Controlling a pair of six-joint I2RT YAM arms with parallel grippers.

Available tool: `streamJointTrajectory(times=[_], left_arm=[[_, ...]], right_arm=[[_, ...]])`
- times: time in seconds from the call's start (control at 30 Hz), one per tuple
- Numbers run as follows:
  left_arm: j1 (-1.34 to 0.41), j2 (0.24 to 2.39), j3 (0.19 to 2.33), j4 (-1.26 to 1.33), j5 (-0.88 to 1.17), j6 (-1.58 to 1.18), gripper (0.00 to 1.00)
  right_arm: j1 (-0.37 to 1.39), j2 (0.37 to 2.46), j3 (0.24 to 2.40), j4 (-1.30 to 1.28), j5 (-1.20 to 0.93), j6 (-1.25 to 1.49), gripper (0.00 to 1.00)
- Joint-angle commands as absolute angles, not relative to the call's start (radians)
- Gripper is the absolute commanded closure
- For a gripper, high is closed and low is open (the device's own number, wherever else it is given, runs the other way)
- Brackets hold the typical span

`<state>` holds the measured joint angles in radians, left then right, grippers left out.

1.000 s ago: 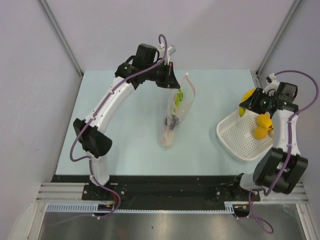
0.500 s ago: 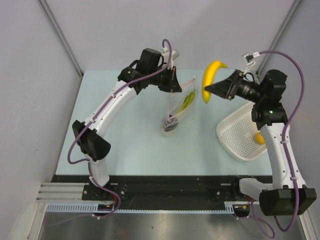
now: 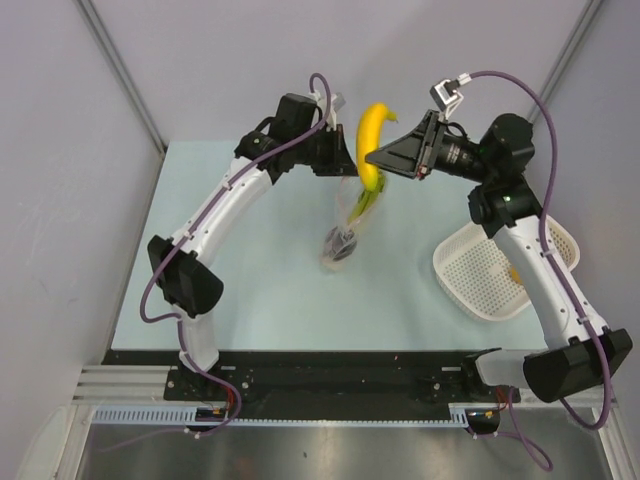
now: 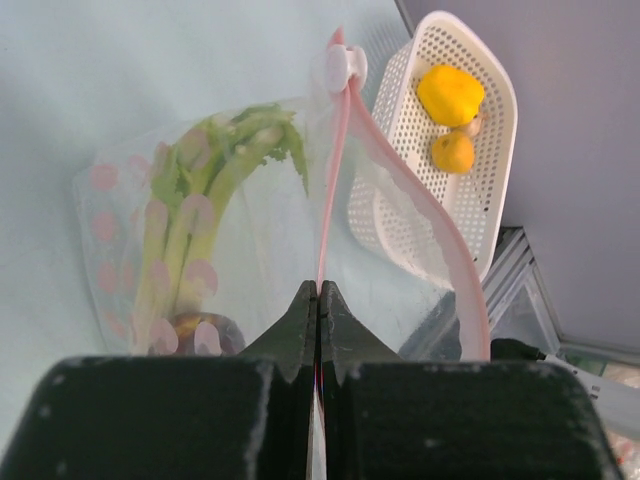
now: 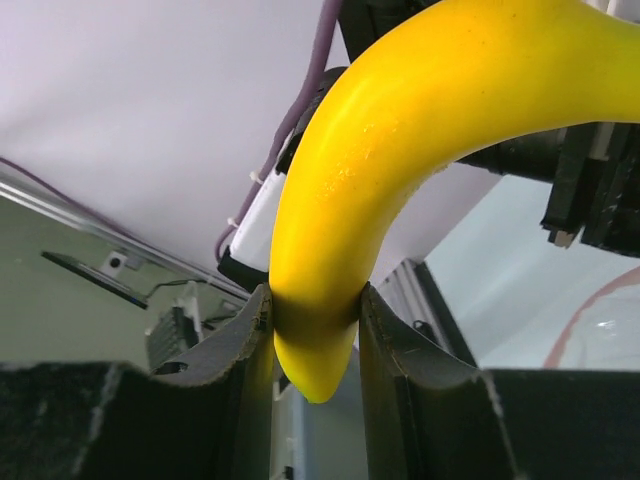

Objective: Place the food in the zip-top bag and seal the zipper
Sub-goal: Place the fake fruit in the zipper food storage bag.

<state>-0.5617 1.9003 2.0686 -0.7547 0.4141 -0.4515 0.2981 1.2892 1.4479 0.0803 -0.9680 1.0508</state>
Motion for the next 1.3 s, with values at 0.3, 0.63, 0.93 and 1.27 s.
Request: streamJointTrajectory(times=[0.3, 0.63, 0.93, 1.27], left_arm=[[-0.514, 1.898, 2.092, -0.689, 0.475, -0.548, 1.0], [-0.511, 1.868, 2.059, -0.678, 0.518, -0.555, 1.0], [-0.508, 1.858, 2.059, -0.68, 0.519, -0.549, 1.0], [-0.503, 1.862, 2.062, -0.689, 0.5, -0.538, 1.0]], right_arm=[[0.35, 1.411, 1.272, 0.321, -1.02, 1.328, 1.0], [0.311, 1.459, 1.197, 0.334, -1.038, 1.336, 0.93], [0.281, 1.46, 1.227, 0.308, -1.054, 1.299, 0.16], [0.166, 1.417, 1.327, 0.233, -1.126, 1.171, 0.17]])
